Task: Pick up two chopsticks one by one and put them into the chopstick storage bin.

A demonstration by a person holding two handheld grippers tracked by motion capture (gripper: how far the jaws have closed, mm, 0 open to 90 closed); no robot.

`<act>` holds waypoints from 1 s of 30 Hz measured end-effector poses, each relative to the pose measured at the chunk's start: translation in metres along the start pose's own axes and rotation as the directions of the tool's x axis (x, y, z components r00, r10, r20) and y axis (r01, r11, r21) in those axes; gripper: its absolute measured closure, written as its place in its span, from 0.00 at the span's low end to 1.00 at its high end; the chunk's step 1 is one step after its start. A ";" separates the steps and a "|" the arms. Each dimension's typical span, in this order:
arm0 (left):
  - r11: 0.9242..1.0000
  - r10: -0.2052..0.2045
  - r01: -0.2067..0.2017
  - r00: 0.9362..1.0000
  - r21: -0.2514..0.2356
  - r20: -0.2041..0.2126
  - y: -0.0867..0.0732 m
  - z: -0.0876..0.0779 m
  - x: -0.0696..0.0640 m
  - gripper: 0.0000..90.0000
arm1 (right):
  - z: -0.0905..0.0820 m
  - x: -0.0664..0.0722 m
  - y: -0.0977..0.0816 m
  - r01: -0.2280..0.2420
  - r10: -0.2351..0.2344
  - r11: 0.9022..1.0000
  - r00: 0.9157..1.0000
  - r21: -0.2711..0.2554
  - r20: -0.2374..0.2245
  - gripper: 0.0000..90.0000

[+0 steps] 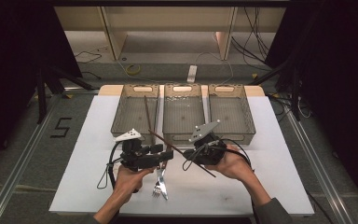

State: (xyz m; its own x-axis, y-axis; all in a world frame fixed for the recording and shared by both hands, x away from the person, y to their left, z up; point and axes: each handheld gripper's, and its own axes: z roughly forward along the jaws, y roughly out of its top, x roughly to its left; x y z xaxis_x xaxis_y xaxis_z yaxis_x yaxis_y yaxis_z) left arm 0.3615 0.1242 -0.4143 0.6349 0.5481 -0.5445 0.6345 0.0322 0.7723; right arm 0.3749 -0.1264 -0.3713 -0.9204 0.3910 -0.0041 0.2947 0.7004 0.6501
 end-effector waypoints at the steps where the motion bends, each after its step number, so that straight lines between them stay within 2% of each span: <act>1: 1.000 -0.011 0.011 1.000 -0.005 0.011 0.000 0.000 0.000 0.41 | 0.000 0.001 0.001 0.003 -0.003 1.000 1.000 -0.002 -0.002 0.95; 10: 0.999 -0.039 0.039 0.997 0.004 0.067 0.000 0.006 -0.001 0.60 | 0.003 0.007 0.005 0.019 -0.020 0.999 1.000 -0.028 -0.016 0.95; 15: 0.998 -0.061 0.062 0.993 -0.002 0.102 0.000 0.006 0.001 0.69 | 0.003 0.009 0.005 0.022 -0.023 0.999 1.000 -0.036 -0.019 0.95; 23: 0.998 -0.064 0.063 0.991 0.009 0.118 0.001 0.006 0.003 0.82 | 0.006 0.011 0.006 0.037 -0.038 0.999 0.999 -0.035 -0.020 0.95; 26: 0.996 -0.088 0.088 0.986 0.009 0.140 0.001 0.007 0.004 0.87 | 0.006 0.012 0.006 0.038 -0.038 0.999 0.999 -0.038 -0.022 0.95; 30: 0.997 -0.074 0.073 0.987 0.015 0.145 0.002 0.006 0.003 0.92 | 0.009 0.012 0.006 0.044 -0.046 0.998 0.999 -0.037 -0.027 0.95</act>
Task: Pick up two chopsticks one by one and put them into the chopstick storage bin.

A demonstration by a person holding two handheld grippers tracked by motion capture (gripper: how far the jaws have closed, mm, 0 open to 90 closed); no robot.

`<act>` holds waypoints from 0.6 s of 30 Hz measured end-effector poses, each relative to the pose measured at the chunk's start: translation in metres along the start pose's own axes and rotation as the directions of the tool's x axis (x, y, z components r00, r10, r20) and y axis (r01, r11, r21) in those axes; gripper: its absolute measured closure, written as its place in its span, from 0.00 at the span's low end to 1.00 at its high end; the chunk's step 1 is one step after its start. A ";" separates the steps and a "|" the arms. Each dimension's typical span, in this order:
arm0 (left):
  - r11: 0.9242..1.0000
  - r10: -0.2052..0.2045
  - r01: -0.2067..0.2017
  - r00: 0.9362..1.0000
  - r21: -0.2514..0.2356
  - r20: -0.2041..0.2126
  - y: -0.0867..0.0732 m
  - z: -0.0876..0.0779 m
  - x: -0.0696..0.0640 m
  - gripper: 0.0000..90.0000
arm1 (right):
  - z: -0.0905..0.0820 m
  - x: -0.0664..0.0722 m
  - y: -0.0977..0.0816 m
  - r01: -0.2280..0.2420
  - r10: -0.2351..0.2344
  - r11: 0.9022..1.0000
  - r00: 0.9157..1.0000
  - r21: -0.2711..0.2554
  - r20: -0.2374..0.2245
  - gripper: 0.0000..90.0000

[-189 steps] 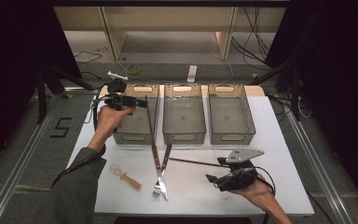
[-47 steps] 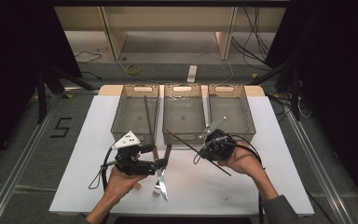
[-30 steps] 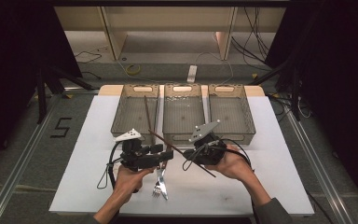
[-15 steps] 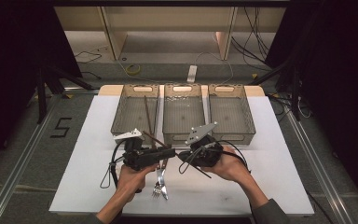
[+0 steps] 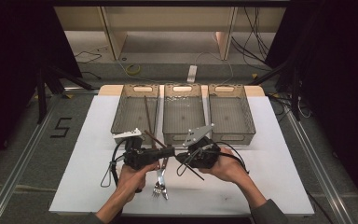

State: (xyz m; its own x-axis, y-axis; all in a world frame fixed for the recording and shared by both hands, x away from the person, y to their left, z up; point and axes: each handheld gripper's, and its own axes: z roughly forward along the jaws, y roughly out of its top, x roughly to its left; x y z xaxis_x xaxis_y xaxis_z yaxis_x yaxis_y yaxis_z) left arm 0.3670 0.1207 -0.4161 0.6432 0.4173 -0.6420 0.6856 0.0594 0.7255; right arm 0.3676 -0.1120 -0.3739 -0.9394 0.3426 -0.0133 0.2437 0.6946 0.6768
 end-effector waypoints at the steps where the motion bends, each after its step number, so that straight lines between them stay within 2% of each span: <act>1: 1.000 -0.003 0.003 1.000 0.002 0.003 0.000 0.000 0.000 0.93 | 0.000 0.000 0.000 -0.001 0.001 1.000 1.000 -0.002 -0.003 0.95; 6: 1.000 0.001 -0.001 1.000 0.008 0.001 0.005 -0.005 -0.001 0.94 | -0.001 -0.001 -0.001 -0.020 0.019 0.999 1.000 -0.028 -0.023 0.94; 9: 1.000 0.003 -0.003 1.000 0.005 -0.012 0.011 -0.011 0.001 0.94 | -0.006 -0.003 -0.003 -0.024 0.023 0.999 0.999 -0.042 -0.029 0.88; 10: 1.000 -0.001 0.001 1.000 0.001 -0.016 0.013 -0.014 0.002 0.94 | -0.008 -0.004 -0.004 -0.028 0.026 0.999 0.999 -0.043 -0.041 0.84; 13: 1.000 -0.003 0.003 1.000 -0.005 -0.028 0.019 -0.020 0.004 0.94 | -0.011 -0.006 -0.009 -0.041 0.039 0.998 0.999 -0.039 -0.034 0.72; 15: 1.000 0.007 -0.007 0.999 0.000 -0.043 0.023 -0.025 0.004 0.94 | -0.012 -0.008 -0.015 -0.057 0.056 0.998 0.998 -0.037 -0.015 0.63; 18: 1.000 0.013 -0.012 0.999 0.012 -0.049 0.027 -0.029 0.005 0.94 | -0.012 -0.010 -0.028 -0.083 0.084 0.996 0.996 -0.028 0.017 0.55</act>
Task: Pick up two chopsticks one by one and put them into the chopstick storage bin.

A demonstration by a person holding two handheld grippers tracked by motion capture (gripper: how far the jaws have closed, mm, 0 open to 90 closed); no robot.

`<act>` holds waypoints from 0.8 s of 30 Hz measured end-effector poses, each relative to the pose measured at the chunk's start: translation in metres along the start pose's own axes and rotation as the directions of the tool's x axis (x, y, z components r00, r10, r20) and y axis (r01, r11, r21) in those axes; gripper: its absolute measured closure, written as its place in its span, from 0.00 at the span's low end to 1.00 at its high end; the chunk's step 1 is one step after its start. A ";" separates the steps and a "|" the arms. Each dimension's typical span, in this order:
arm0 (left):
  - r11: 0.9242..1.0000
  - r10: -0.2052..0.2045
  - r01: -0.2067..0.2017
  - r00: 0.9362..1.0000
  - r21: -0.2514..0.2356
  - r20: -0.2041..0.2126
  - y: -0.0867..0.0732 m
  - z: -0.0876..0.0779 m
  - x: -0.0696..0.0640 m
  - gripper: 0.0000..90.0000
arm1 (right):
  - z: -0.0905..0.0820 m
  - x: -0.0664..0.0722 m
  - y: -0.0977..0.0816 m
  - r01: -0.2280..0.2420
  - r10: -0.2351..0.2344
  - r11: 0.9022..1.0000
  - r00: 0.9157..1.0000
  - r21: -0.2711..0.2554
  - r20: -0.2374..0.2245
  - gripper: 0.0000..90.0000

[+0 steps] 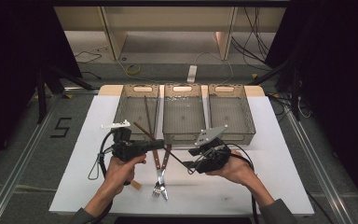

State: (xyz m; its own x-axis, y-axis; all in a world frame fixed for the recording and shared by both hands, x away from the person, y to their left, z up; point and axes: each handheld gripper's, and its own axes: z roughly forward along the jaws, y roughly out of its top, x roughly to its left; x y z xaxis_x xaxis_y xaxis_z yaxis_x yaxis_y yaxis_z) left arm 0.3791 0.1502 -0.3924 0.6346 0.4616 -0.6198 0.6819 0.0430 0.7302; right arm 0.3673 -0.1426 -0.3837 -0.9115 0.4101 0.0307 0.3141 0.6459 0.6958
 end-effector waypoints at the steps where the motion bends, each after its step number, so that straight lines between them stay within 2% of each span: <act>1: 1.000 0.009 -0.009 1.000 0.003 -0.009 0.002 -0.001 0.000 0.94 | 0.000 -0.002 -0.005 -0.010 0.010 1.000 1.000 -0.001 0.009 0.54; 6: 1.000 0.013 -0.012 1.000 0.026 -0.010 0.013 -0.009 0.000 0.94 | -0.005 -0.006 -0.031 -0.078 0.080 0.997 0.995 -0.027 0.058 0.46; 10: 0.999 0.031 -0.031 0.999 0.019 -0.025 0.029 -0.016 0.001 0.94 | -0.012 -0.005 -0.051 -0.120 0.123 0.992 0.989 -0.040 0.085 0.43; 13: 0.999 0.036 -0.035 0.998 0.011 -0.042 0.041 -0.022 0.001 0.93 | -0.019 -0.003 -0.061 -0.129 0.133 0.990 0.986 -0.050 0.096 0.40; 15: 0.999 0.042 -0.042 0.997 0.000 -0.065 0.049 -0.027 0.002 0.93 | -0.025 -0.001 -0.068 -0.136 0.144 0.988 0.984 -0.075 0.105 0.39; 18: 0.999 0.050 -0.050 0.994 -0.001 -0.092 0.060 -0.032 0.005 0.93 | -0.034 0.001 -0.078 -0.163 0.178 0.980 0.976 -0.118 0.128 0.38; 22: 0.999 0.048 -0.048 0.989 0.004 -0.142 0.074 -0.037 0.012 0.93 | -0.042 0.002 -0.090 -0.193 0.223 0.964 0.962 -0.184 0.159 0.38; 24: 0.999 0.044 -0.043 0.987 0.013 -0.157 0.081 -0.040 0.017 0.93 | -0.043 0.001 -0.094 -0.211 0.244 0.956 0.958 -0.206 0.150 0.37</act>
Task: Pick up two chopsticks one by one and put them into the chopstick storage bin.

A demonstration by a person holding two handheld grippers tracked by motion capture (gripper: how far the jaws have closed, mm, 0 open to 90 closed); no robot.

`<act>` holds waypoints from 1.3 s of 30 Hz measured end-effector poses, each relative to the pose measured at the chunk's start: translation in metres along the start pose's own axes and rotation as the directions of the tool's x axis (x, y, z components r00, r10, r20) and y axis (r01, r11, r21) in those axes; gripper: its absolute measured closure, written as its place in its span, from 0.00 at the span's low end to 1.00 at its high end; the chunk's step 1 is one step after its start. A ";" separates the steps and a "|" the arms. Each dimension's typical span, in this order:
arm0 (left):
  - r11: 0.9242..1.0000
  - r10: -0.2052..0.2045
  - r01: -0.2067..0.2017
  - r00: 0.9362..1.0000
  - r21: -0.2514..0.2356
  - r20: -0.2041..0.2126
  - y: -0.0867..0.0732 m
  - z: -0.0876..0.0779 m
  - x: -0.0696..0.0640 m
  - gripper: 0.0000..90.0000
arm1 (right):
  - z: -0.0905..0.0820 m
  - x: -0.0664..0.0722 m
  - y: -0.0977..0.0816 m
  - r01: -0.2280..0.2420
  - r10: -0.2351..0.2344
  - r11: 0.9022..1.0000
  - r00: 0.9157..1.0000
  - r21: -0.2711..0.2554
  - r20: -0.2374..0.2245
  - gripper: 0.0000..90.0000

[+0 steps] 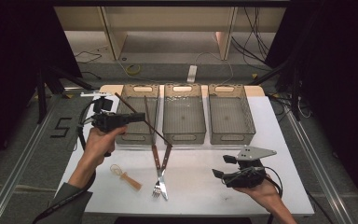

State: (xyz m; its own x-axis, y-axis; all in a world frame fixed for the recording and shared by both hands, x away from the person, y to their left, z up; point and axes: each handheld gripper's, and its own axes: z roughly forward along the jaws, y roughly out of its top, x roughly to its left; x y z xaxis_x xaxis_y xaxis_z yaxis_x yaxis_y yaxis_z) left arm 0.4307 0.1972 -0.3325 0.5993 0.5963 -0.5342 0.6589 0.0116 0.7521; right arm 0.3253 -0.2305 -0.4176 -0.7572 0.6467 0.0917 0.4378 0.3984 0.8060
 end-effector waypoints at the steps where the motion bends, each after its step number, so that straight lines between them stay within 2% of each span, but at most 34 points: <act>1: 1.000 0.000 0.000 1.000 0.004 -0.005 0.004 -0.001 0.003 0.93 | -0.001 -0.001 -0.001 -0.008 0.008 1.000 1.000 0.002 -0.006 0.36; 4: 1.000 -0.007 0.007 1.000 0.012 -0.013 0.016 -0.007 0.008 0.93 | -0.002 0.000 -0.005 -0.016 0.016 1.000 1.000 -0.004 -0.003 0.35; 6: 1.000 -0.002 0.003 1.000 0.010 -0.027 0.025 -0.011 0.010 0.93 | -0.003 0.002 -0.007 -0.005 0.005 1.000 1.000 -0.012 0.012 0.35; 12: 1.000 0.005 -0.003 0.996 0.015 -0.088 0.048 -0.022 0.018 0.93 | -0.004 0.006 -0.008 0.008 -0.008 1.000 1.000 -0.030 0.005 0.34; 14: 1.000 -0.009 0.010 0.995 0.012 -0.104 0.053 -0.022 0.021 0.93 | -0.004 0.006 -0.008 0.012 -0.012 0.999 1.000 -0.036 0.015 0.35; 17: 1.000 0.001 0.004 0.991 0.030 -0.137 0.057 -0.020 0.024 0.93 | -0.004 0.007 -0.009 0.013 -0.013 0.999 1.000 -0.045 0.013 0.35; 21: 0.999 -0.012 0.018 0.986 0.034 -0.167 0.063 -0.017 0.031 0.93 | -0.002 0.007 -0.009 0.014 -0.014 0.999 1.000 -0.044 0.012 0.35; 24: 0.999 -0.012 0.022 0.979 0.045 -0.204 0.064 -0.013 0.036 0.93 | -0.002 0.008 -0.009 0.021 -0.021 0.999 1.000 -0.047 0.001 0.34; 27: 0.998 -0.022 0.034 0.976 0.048 -0.216 0.061 -0.008 0.043 0.93 | -0.004 0.008 -0.009 0.025 -0.025 0.997 1.000 -0.074 0.001 0.32; 30: 0.997 -0.026 0.042 0.968 0.059 -0.249 0.057 -0.001 0.050 0.93 | -0.009 0.008 -0.008 0.025 -0.020 0.993 0.999 -0.115 0.040 0.32; 34: 0.996 -0.046 0.062 0.967 0.058 -0.249 0.052 0.005 0.057 0.93 | -0.014 0.003 -0.008 -0.024 0.032 0.987 0.998 -0.161 0.048 0.31; 39: 0.995 -0.048 0.069 0.966 0.072 -0.256 0.052 0.011 0.060 0.93 | -0.014 0.001 -0.009 -0.040 0.050 0.984 0.997 -0.172 0.053 0.31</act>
State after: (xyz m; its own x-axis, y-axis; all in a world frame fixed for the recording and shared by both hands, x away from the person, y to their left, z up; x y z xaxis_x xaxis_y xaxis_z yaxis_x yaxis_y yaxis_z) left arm 0.5060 0.2251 -0.3292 0.4306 0.7804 -0.4534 0.7295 -0.0052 0.6839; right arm 0.3142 -0.2426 -0.4168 -0.7075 0.6995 0.1007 0.3778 0.2539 0.8904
